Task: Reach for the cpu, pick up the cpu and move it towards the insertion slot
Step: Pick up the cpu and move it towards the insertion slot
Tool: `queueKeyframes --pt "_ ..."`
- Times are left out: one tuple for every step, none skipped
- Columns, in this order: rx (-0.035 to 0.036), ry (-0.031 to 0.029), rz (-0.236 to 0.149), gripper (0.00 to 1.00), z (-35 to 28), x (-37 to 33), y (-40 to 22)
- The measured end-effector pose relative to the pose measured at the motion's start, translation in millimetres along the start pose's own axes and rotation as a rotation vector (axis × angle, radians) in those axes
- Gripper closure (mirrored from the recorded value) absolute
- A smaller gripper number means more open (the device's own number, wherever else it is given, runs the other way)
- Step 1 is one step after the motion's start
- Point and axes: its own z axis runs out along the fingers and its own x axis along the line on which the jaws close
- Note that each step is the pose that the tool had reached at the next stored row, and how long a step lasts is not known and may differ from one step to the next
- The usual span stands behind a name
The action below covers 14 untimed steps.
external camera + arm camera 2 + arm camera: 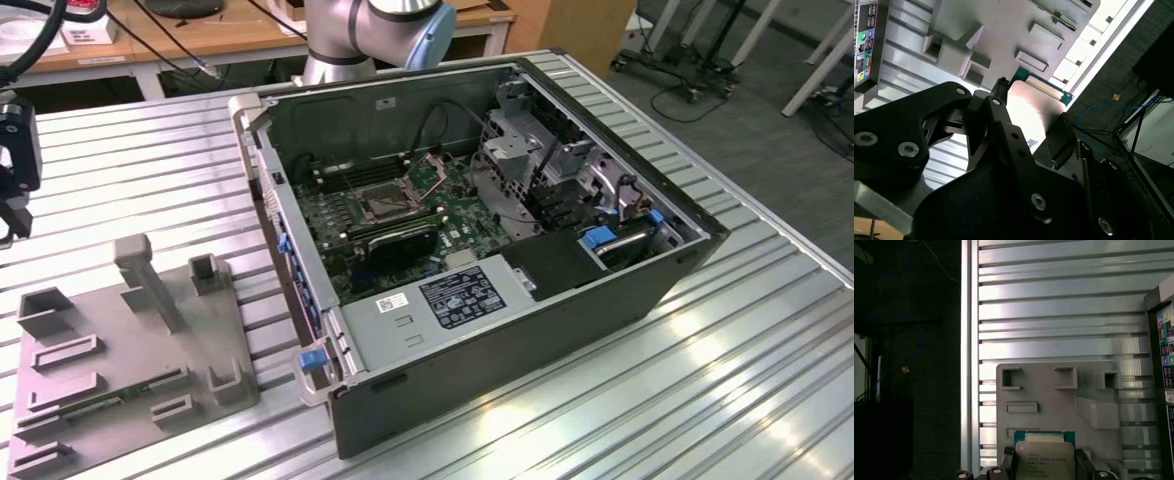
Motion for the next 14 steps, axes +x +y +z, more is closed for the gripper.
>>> queueKeyframes --pt "0.0 0.0001 0.0 0.45 -0.1 -0.5 0.0" --pt "0.0 0.0 0.0 0.45 0.0 -1.0 0.1" --pt "-0.0001 0.0 0.0 0.45 0.0 -1.7 0.0" --pt "0.0 0.0 0.0 0.45 -0.1 -2.3 0.1" --pt "0.0 0.0001 0.0 0.45 -0.1 -3.0 0.1" --pt "0.0 0.0 0.0 0.45 -0.1 -3.5 0.2" --pt "0.0 0.0001 0.0 0.45 -0.1 -4.0 0.2" --pt "0.0001 0.0001 0.0 0.45 -0.2 -4.5 0.2" --pt "0.0 0.0 0.0 0.45 -0.1 -5.0 0.2" --pt "0.0 -0.0001 0.0 0.45 -0.1 -5.5 0.2" --pt "0.0 0.0001 0.0 0.45 -0.1 -5.9 0.2" --pt "0.0 0.0001 0.0 0.45 -0.1 -6.3 0.3" --pt "0.0 0.0001 0.0 0.45 -0.2 -6.8 0.3" --pt "0.0 0.0 0.0 0.45 -0.1 -7.2 0.3"
